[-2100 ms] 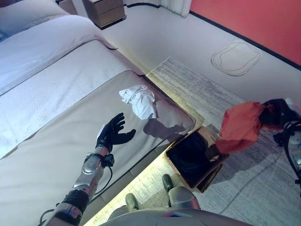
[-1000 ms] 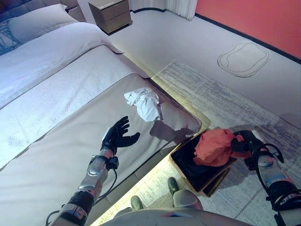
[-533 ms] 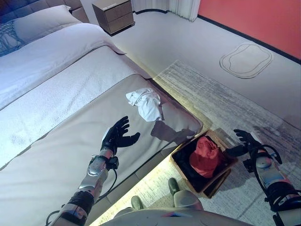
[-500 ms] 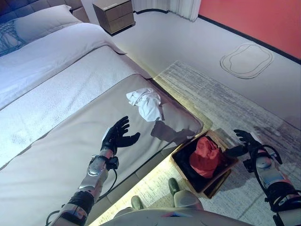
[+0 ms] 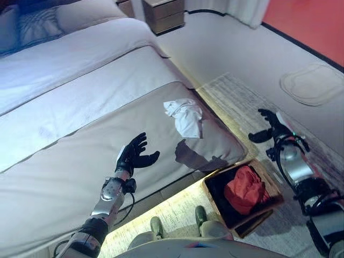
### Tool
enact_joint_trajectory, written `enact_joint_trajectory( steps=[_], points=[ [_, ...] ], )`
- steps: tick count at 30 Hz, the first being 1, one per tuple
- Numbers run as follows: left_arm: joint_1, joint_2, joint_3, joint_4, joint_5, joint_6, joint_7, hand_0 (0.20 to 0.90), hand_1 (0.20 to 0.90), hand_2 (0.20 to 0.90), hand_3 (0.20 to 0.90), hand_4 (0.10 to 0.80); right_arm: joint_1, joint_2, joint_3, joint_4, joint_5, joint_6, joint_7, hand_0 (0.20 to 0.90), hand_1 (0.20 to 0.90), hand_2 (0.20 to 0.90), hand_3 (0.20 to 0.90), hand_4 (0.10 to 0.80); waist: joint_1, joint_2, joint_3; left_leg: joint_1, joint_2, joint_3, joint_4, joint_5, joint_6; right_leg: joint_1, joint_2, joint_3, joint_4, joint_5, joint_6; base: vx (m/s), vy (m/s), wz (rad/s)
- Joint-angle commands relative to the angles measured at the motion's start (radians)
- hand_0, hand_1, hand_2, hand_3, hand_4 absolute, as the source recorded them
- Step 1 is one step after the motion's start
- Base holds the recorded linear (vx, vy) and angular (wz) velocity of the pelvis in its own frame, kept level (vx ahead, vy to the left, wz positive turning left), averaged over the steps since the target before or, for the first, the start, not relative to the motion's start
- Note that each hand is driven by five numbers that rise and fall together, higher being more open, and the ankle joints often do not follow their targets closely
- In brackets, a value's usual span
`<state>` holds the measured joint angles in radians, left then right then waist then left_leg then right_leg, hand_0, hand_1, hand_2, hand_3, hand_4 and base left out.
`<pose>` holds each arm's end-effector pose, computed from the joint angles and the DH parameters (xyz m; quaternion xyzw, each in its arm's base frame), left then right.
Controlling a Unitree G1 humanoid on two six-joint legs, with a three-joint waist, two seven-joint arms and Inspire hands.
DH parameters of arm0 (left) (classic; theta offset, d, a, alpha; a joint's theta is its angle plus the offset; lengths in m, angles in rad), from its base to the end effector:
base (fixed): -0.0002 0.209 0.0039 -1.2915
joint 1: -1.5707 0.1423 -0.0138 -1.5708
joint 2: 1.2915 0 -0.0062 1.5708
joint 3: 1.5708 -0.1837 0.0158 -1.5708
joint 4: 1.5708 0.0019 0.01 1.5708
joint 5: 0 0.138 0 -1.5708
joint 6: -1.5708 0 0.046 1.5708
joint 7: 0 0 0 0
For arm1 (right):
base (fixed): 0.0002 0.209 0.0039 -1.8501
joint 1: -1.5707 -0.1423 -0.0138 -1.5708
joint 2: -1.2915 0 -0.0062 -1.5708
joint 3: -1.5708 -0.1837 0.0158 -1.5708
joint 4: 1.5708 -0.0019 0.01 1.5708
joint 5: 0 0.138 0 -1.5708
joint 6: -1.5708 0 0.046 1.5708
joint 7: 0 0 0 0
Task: Pick up the clothes from the bed and place them into the basket
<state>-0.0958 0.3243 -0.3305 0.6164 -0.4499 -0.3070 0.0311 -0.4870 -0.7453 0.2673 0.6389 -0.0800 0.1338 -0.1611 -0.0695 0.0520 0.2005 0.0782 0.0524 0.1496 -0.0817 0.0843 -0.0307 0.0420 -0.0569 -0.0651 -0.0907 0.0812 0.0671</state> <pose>0.1913 0.1894 -0.0337 -0.0079 0.1434 -0.0287 0.9892 0.2766 -0.2957 0.0889 -0.4391 0.1269 -0.1226 0.8810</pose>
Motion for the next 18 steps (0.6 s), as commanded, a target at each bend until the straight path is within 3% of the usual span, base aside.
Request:
enact_joint_trajectory(
  steps=[1,8,12,18],
  points=[
    [-0.096,0.048,-0.039,-0.025,0.009,-0.096,-0.021,0.900,0.900,0.900,0.900,0.800,-0.285,-0.110,0.072,0.069,-0.007,-0.039,-0.008,0.900,0.900,0.900,0.900,0.800,0.064,-0.053,0.053,-0.090,0.009,-0.056,0.235,-0.197,-0.023,-0.105,-0.035,-0.061,0.247,-0.152,-0.036,-0.135,0.044,0.39],
    [-0.107,0.094,-0.063,-0.105,-0.008,-0.206,0.015,0.900,0.900,0.900,0.900,0.800,-0.520,-0.172,0.188,0.146,0.030,-0.008,-0.034,0.900,0.900,0.900,0.900,0.800,0.121,0.005,0.188,-0.256,-0.020,-0.128,0.291,-0.162,-0.022,-0.265,-0.048,-0.109,0.382,-0.200,-0.071,-0.117,0.001,0.28],
    [-0.104,0.110,-0.064,-0.177,-0.054,-0.214,0.026,0.900,0.900,0.900,0.900,0.800,-0.616,-0.188,0.240,0.193,0.030,0.025,-0.050,0.900,0.900,0.900,0.900,0.800,0.149,0.034,0.242,-0.356,-0.042,-0.151,0.330,-0.143,-0.018,-0.367,-0.049,-0.136,0.469,-0.226,-0.089,-0.085,-0.075,0.33],
    [-0.083,0.138,-0.066,-0.294,-0.119,-0.229,0.035,0.900,0.900,0.900,0.900,0.800,-0.755,-0.195,0.306,0.267,0.032,0.090,-0.083,0.900,0.900,0.900,0.900,0.800,0.193,0.074,0.319,-0.530,-0.113,-0.189,0.452,-0.153,0.008,-0.530,-0.055,-0.146,0.634,-0.268,-0.107,-0.075,-0.061,0.28]
  ],
)
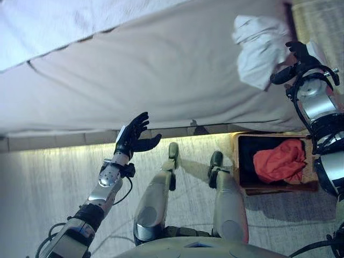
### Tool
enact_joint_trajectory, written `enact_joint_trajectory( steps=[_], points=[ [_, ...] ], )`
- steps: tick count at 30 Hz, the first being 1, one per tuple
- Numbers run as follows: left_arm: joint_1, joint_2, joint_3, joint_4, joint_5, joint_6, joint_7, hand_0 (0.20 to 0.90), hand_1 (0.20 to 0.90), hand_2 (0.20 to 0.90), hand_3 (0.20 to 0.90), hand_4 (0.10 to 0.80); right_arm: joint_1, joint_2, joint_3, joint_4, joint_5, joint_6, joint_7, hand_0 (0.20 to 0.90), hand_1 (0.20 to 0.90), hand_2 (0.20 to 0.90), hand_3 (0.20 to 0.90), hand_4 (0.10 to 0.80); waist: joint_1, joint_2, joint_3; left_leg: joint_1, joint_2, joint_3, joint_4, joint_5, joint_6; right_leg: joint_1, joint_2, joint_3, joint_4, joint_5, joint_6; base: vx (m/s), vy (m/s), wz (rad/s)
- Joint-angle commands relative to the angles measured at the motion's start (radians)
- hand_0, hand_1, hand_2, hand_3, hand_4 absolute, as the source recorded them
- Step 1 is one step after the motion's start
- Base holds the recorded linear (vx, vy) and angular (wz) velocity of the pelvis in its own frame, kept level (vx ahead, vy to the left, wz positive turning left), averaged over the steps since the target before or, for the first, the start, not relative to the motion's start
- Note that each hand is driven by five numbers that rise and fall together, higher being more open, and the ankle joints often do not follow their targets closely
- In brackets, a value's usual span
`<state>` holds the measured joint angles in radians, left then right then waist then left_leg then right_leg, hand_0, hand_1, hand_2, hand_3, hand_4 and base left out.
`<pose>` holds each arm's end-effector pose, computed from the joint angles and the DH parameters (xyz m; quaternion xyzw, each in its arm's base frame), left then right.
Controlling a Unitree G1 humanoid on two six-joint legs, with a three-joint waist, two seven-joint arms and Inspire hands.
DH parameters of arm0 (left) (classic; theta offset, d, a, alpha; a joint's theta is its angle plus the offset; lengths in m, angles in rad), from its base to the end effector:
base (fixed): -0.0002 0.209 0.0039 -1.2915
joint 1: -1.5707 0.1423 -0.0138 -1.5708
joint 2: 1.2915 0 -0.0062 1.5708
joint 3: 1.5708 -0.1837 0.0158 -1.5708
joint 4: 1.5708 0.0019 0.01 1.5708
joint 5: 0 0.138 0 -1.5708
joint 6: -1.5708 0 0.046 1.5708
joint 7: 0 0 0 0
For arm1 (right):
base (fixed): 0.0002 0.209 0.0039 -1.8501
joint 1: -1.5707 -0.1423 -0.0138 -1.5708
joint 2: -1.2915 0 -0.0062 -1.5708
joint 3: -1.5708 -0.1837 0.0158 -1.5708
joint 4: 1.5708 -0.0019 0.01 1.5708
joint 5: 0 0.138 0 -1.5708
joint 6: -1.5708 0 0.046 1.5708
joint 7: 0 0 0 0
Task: Pick up the clothes from the bed and place them into the basket
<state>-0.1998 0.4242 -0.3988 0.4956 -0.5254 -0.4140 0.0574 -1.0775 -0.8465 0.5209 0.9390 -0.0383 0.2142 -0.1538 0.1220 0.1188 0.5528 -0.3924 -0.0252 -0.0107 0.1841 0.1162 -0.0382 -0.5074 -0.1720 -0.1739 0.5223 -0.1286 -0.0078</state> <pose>0.2242 0.1909 0.0101 -0.0034 0.0044 -0.0593 0.9982 0.3373 -0.2967 0.2195 -0.4882 0.0509 -0.2150 0.8443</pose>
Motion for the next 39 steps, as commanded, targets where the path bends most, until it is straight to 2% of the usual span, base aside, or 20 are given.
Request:
enact_joint_trajectory(
  steps=[1,5,6,13,14,15,16,22,30,31,32,34,39],
  points=[
    [0.026,0.042,0.000,-0.189,-0.052,-0.120,0.011,0.900,0.900,0.900,0.900,0.800,-0.177,-0.097,0.060,-0.024,-0.020,0.020,-0.093,0.900,0.900,0.900,0.900,0.800,0.006,0.012,-0.033,-0.085,-0.039,-0.026,0.204,-0.188,0.019,-0.006,0.055,-0.038,0.043,-0.063,-0.034,-0.040,-0.062,0.19],
    [0.058,0.061,-0.002,-0.274,-0.060,-0.116,0.026,0.900,0.900,0.900,0.900,0.800,-0.213,-0.115,0.086,0.008,-0.027,0.067,-0.115,0.900,0.900,0.900,0.900,0.800,0.018,0.036,-0.033,-0.202,-0.041,0.002,0.278,-0.202,0.032,-0.121,0.029,-0.044,0.134,-0.081,-0.039,-0.002,-0.041,0.26],
    [0.071,0.068,-0.006,-0.291,-0.059,-0.115,0.035,0.900,0.900,0.900,0.900,0.800,-0.211,-0.116,0.084,0.017,-0.014,0.068,-0.121,0.900,0.900,0.900,0.900,0.800,0.020,0.042,-0.033,-0.214,-0.040,0.009,0.304,-0.231,0.030,-0.131,0.025,-0.036,0.165,-0.113,-0.033,0.068,-0.059,0.15],
    [0.106,0.094,0.022,-0.350,-0.103,-0.078,0.053,0.900,0.900,0.900,0.900,0.800,-0.276,-0.135,0.073,0.058,0.089,0.040,-0.140,0.900,0.900,0.900,0.900,0.800,0.026,0.075,-0.033,-0.330,-0.036,0.032,0.419,-0.269,0.049,-0.246,0.010,-0.019,0.275,-0.143,-0.040,0.005,-0.037,0.08],
    [0.123,0.098,0.039,-0.364,-0.106,-0.069,0.046,0.900,0.900,0.900,0.900,0.800,-0.289,-0.142,0.061,0.063,0.106,0.021,-0.140,0.681,0.681,0.681,0.645,0.545,0.028,0.080,-0.033,-0.341,-0.033,0.040,0.430,-0.271,0.050,-0.259,0.010,-0.019,0.290,-0.149,-0.042,0.000,0.000,0.00],
    [0.125,0.098,0.041,-0.366,-0.107,-0.067,0.046,0.900,0.900,0.900,0.900,0.800,-0.291,-0.143,0.060,0.064,0.106,0.016,-0.145,0.389,0.389,0.389,0.304,0.204,0.028,0.081,-0.033,-0.343,-0.033,0.041,0.432,-0.272,0.050,-0.260,0.010,-0.019,0.291,-0.149,-0.043,0.007,-0.023,0.04],
    [0.132,0.101,0.045,-0.371,-0.110,-0.065,0.046,0.900,0.900,0.900,0.900,0.800,-0.296,-0.147,0.055,0.062,0.120,0.002,-0.159,0.300,0.300,0.300,0.200,0.100,0.028,0.082,-0.033,-0.345,-0.030,0.044,0.432,-0.271,0.048,-0.261,0.011,-0.020,0.293,-0.151,-0.044,0.004,-0.037,0.05],
    [0.182,0.118,0.062,-0.393,-0.115,-0.083,0.014,0.900,0.900,0.900,0.900,0.800,-0.270,-0.195,0.003,0.018,0.122,-0.043,-0.222,0.300,0.300,0.300,0.200,0.100,0.022,0.077,-0.033,-0.326,-0.016,0.048,0.416,-0.261,0.040,-0.239,0.013,-0.027,0.281,-0.152,-0.042,-0.010,-0.025,0.05],
    [0.188,0.121,0.060,-0.370,-0.102,-0.107,0.023,0.900,0.900,0.900,0.900,0.800,-0.234,-0.199,-0.012,0.012,0.124,-0.061,-0.192,0.300,0.300,0.300,0.200,0.100,0.016,0.038,-0.033,-0.185,0.007,0.037,0.312,-0.215,0.019,-0.081,0.032,-0.051,0.137,-0.123,-0.036,-0.006,0.038,-0.05],
    [0.183,0.122,0.057,-0.365,-0.092,-0.109,0.029,0.900,0.900,0.900,0.900,0.800,-0.233,-0.199,-0.014,0.021,0.127,-0.069,-0.184,0.300,0.300,0.300,0.200,0.100,0.014,0.027,-0.033,-0.148,0.013,0.041,0.288,-0.207,0.013,-0.039,0.037,-0.058,0.092,-0.112,-0.033,-0.065,0.077,-0.16],
    [0.175,0.122,0.057,-0.358,-0.092,-0.105,0.032,0.900,0.900,0.900,0.900,0.800,-0.239,-0.203,-0.014,0.032,0.128,-0.077,-0.172,0.300,0.300,0.300,0.200,0.100,0.012,0.016,-0.033,-0.110,0.022,0.053,0.241,-0.179,0.014,0.003,0.041,-0.072,0.027,-0.071,-0.034,-0.061,0.090,-0.17],
    [0.170,0.121,0.055,-0.350,-0.087,-0.102,0.039,0.900,0.900,0.900,0.900,0.800,-0.246,-0.208,-0.012,0.046,0.135,-0.085,-0.165,0.300,0.300,0.300,0.200,0.100,0.010,0.007,-0.033,-0.059,0.027,0.063,0.198,-0.176,0.011,0.051,0.047,-0.075,-0.020,-0.058,-0.028,-0.026,0.068,-0.25],
    [0.156,0.124,0.043,-0.332,-0.087,-0.109,0.059,0.900,0.900,0.900,0.900,0.800,-0.240,-0.238,-0.016,0.085,0.159,-0.108,-0.144,0.300,0.300,0.300,0.200,0.100,0.002,-0.023,-0.105,0.067,0.043,0.083,0.042,-0.141,-0.002,0.171,0.054,-0.073,-0.183,-0.004,-0.003,0.018,0.068,-0.14]
  ],
)
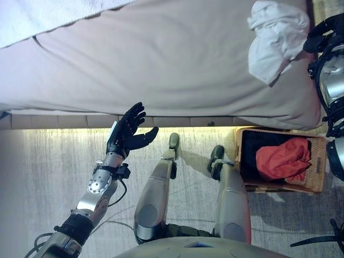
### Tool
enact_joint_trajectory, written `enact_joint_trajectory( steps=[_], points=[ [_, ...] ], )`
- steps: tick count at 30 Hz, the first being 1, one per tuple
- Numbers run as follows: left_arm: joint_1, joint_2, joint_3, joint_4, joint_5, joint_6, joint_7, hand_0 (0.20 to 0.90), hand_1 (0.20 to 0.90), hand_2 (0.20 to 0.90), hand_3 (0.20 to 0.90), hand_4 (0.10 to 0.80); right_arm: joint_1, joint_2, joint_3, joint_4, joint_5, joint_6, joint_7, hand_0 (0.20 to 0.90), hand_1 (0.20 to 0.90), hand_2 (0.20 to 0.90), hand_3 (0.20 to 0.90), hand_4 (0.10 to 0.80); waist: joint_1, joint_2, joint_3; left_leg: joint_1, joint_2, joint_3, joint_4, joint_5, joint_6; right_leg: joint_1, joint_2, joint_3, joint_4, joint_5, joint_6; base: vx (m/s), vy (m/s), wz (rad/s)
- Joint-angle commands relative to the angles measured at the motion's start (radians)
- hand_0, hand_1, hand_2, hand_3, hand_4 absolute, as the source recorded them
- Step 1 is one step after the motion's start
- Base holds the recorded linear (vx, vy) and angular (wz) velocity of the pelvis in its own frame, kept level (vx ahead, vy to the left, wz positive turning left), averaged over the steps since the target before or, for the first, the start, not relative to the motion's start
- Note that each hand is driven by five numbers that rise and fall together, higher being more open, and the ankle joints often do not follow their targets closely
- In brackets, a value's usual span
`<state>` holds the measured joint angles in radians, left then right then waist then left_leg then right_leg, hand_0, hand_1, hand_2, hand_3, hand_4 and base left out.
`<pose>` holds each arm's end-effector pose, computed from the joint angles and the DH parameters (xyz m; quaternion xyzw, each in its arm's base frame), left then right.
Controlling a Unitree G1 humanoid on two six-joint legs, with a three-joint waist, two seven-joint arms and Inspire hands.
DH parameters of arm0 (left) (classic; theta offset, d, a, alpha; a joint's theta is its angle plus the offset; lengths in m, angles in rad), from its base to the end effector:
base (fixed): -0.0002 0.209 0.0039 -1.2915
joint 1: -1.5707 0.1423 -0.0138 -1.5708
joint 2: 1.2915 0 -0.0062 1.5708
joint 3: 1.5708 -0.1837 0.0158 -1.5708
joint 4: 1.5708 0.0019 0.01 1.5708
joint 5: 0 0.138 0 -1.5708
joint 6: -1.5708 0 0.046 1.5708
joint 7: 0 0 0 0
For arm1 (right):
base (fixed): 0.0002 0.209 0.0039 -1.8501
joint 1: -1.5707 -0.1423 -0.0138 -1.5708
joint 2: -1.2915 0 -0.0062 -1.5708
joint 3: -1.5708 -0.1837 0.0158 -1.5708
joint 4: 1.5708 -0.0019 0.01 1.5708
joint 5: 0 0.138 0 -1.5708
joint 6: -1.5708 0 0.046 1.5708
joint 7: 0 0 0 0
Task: Pick up the clothes from the bed and place them into the basket
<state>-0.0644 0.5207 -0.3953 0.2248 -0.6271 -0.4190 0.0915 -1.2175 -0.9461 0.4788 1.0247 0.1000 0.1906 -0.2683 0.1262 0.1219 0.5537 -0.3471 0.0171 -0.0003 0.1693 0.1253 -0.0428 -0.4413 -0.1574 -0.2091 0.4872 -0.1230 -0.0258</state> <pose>0.2015 0.1974 0.0290 -0.0497 -0.0367 -0.0606 0.9963 0.3255 -0.3249 0.2728 -0.4032 -0.0160 -0.3393 0.8497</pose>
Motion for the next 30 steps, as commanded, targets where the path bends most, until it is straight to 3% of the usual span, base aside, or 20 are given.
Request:
enact_joint_trajectory(
  steps=[1,4,7,8,9,20,30],
  points=[
    [0.019,0.029,0.040,-0.057,0.015,-0.103,0.030,0.900,0.900,0.900,0.900,0.800,-0.092,-0.146,0.019,0.008,0.039,-0.096,-0.022,0.300,0.300,0.300,0.200,0.100,0.000,-0.037,-0.126,0.051,-0.002,0.068,0.025,-0.146,0.003,0.138,0.038,-0.037,-0.189,0.005,0.024,0.030,0.065,0.01],
    [0.010,0.033,0.042,-0.043,0.021,-0.092,0.040,0.900,0.900,0.900,0.900,0.800,-0.076,-0.150,0.003,0.018,0.065,-0.111,0.010,0.300,0.300,0.300,0.200,0.100,0.002,-0.062,-0.161,0.101,-0.002,0.072,-0.010,-0.149,0.006,0.191,0.037,-0.036,-0.239,0.023,0.035,0.034,0.045,-0.15],
    [-0.020,0.030,0.030,-0.020,0.023,-0.082,0.045,0.900,0.900,0.900,0.900,0.800,-0.081,-0.156,-0.005,0.045,0.079,-0.128,0.026,0.300,0.300,0.300,0.200,0.100,0.002,-0.071,-0.171,0.101,0.001,0.074,0.019,-0.165,0.009,0.202,0.035,-0.040,-0.226,0.018,0.029,-0.008,0.011,-0.08],
    [-0.028,0.028,0.027,-0.009,0.021,-0.084,0.045,0.900,0.900,0.900,0.900,0.800,-0.085,-0.155,-0.006,0.053,0.070,-0.130,0.029,0.418,0.418,0.418,0.337,0.237,0.003,-0.071,-0.169,0.094,0.000,0.072,0.032,-0.170,0.009,0.198,0.033,-0.041,-0.218,0.016,0.027,-0.056,-0.006,0.01],
    [-0.040,0.026,0.022,0.002,0.018,-0.087,0.043,0.900,0.900,0.900,0.900,0.800,-0.093,-0.151,-0.002,0.059,0.061,-0.129,0.029,0.900,0.900,0.900,0.900,0.800,0.004,-0.071,-0.165,0.083,-0.002,0.068,0.047,-0.175,0.011,0.190,0.032,-0.041,-0.208,0.014,0.025,-0.097,-0.005,0.02],
    [-0.072,-0.016,-0.015,0.026,0.041,-0.126,0.074,0.900,0.900,0.900,0.900,0.800,-0.199,-0.100,0.115,0.071,0.006,-0.085,0.011,0.900,0.900,0.900,0.900,0.800,0.016,-0.033,-0.111,0.009,-0.026,0.049,0.083,-0.167,0.019,0.110,0.029,-0.046,-0.159,0.003,0.009,-0.078,0.012,-0.02],
    [-0.051,0.002,-0.013,-0.027,0.024,-0.112,0.009,0.900,0.900,0.900,0.900,0.800,-0.269,-0.074,0.152,0.064,0.025,-0.042,0.012,0.900,0.900,0.900,0.900,0.800,0.042,-0.010,-0.046,-0.078,-0.030,0.027,0.144,-0.179,0.010,0.010,0.036,-0.054,-0.023,-0.068,-0.010,0.010,-0.076,0.05]
  ],
)
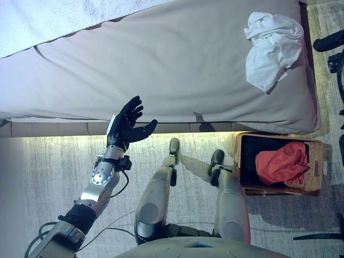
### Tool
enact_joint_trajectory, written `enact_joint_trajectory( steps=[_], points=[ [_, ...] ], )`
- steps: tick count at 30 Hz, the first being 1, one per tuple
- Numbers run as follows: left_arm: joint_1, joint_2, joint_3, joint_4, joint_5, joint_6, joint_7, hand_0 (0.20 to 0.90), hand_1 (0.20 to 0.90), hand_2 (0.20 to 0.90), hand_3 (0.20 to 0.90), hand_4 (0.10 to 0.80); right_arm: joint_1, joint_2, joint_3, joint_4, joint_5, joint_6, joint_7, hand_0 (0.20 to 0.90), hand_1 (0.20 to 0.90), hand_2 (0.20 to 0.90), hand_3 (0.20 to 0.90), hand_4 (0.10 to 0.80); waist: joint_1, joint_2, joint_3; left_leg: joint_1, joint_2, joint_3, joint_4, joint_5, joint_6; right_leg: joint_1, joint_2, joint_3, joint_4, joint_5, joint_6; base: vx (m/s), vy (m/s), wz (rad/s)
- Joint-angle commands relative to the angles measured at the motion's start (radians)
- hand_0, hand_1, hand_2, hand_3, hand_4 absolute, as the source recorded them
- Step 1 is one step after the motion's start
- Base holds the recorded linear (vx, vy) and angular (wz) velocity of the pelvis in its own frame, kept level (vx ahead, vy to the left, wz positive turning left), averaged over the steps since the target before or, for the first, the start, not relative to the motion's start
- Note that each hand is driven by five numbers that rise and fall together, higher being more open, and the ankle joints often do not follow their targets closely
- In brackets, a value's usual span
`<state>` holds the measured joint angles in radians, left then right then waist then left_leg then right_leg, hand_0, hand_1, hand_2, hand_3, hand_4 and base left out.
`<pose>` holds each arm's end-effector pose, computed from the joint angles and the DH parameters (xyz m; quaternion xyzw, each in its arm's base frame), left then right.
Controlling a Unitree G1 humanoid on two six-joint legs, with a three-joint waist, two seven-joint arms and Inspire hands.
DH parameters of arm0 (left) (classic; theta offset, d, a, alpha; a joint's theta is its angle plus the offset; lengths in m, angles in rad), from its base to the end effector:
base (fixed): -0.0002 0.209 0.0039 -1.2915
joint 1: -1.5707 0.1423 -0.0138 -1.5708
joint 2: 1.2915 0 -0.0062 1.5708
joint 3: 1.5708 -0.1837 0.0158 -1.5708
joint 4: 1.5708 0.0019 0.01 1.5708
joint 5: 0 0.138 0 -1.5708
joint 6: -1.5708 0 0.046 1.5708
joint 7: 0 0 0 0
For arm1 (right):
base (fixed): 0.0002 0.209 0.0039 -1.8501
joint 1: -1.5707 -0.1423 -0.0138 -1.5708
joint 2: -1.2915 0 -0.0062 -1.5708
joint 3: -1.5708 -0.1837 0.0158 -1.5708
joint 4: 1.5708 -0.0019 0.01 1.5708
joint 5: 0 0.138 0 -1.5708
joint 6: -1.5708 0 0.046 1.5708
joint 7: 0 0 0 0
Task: Pick up the clothes from the bed and place them into the basket
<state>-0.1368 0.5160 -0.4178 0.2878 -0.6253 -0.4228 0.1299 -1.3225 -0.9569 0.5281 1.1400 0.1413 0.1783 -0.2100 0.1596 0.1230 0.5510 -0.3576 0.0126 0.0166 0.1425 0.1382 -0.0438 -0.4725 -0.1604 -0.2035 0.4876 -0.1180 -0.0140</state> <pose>0.2152 0.1952 0.0317 -0.0394 -0.0414 -0.0467 0.9973 0.3228 -0.3324 0.2910 -0.3821 -0.0034 -0.3430 0.8581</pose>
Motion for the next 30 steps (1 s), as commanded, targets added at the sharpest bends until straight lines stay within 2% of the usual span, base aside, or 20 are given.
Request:
enact_joint_trajectory(
  steps=[1,10,16,20,24,29,30],
  points=[
    [0.022,0.009,0.004,-0.098,0.020,-0.110,-0.036,0.900,0.900,0.900,0.900,0.800,-0.166,-0.065,0.102,-0.057,-0.013,-0.025,-0.044,0.900,0.900,0.900,0.900,0.800,0.008,-0.010,-0.038,-0.076,-0.027,0.009,0.179,-0.192,0.011,0.032,0.041,-0.059,-0.012,-0.076,-0.024,0.012,-0.083,0.12],
    [0.039,0.017,-0.031,-0.142,0.029,-0.089,-0.021,0.900,0.900,0.900,0.900,0.800,-0.152,-0.033,0.084,-0.098,0.051,-0.015,-0.045,0.900,0.900,0.900,0.900,0.800,0.006,0.013,-0.031,-0.231,-0.021,0.014,0.311,-0.223,0.024,-0.130,0.030,-0.049,0.155,-0.128,-0.055,0.033,-0.050,0.14],
    [0.076,0.029,-0.032,-0.166,0.017,-0.116,-0.003,0.900,0.900,0.900,0.900,0.800,-0.143,-0.021,0.063,-0.126,0.127,-0.024,-0.058,0.900,0.900,0.900,0.900,0.800,0.014,0.029,-0.031,-0.384,-0.023,-0.003,0.422,-0.254,0.045,-0.289,0.022,-0.024,0.257,-0.145,-0.068,0.014,-0.051,0.14],
    [0.092,0.039,-0.012,-0.198,0.007,-0.114,-0.009,0.900,0.900,0.900,0.900,0.800,-0.138,-0.014,0.065,-0.150,0.129,-0.014,-0.049,0.900,0.900,0.900,0.900,0.800,0.024,0.031,-0.031,-0.463,-0.030,-0.018,0.467,-0.264,0.055,-0.364,0.030,-0.015,0.293,-0.145,-0.071,0.015,-0.098,0.13],
    [0.102,0.050,-0.006,-0.222,0.010,-0.126,-0.004,0.900,0.900,0.900,0.900,0.800,-0.129,-0.009,0.075,-0.163,0.158,-0.033,-0.032,0.900,0.900,0.900,0.900,0.800,0.030,0.029,-0.031,-0.533,-0.036,-0.038,0.514,-0.277,0.068,-0.428,0.036,-0.008,0.334,-0.148,-0.073,-0.003,-0.068,0.07],
    [0.099,0.062,0.003,-0.248,0.019,-0.104,0.015,0.900,0.900,0.900,0.900,0.800,-0.134,-0.002,0.076,-0.146,0.173,-0.063,0.004,0.900,0.900,0.900,0.900,0.800,0.039,0.024,-0.031,-0.594,-0.043,-0.056,0.585,-0.300,0.078,-0.480,0.034,-0.010,0.404,-0.166,-0.077,-0.007,-0.043,0.00],
    [0.098,0.064,0.004,-0.251,0.021,-0.100,0.017,0.900,0.900,0.900,0.900,0.800,-0.137,-0.002,0.074,-0.140,0.179,-0.069,0.006,0.808,0.808,0.808,0.793,0.693,0.041,0.023,-0.031,-0.599,-0.044,-0.060,0.590,-0.302,0.078,-0.482,0.034,-0.012,0.410,-0.168,-0.077,-0.003,-0.058,0.02]
  ],
)
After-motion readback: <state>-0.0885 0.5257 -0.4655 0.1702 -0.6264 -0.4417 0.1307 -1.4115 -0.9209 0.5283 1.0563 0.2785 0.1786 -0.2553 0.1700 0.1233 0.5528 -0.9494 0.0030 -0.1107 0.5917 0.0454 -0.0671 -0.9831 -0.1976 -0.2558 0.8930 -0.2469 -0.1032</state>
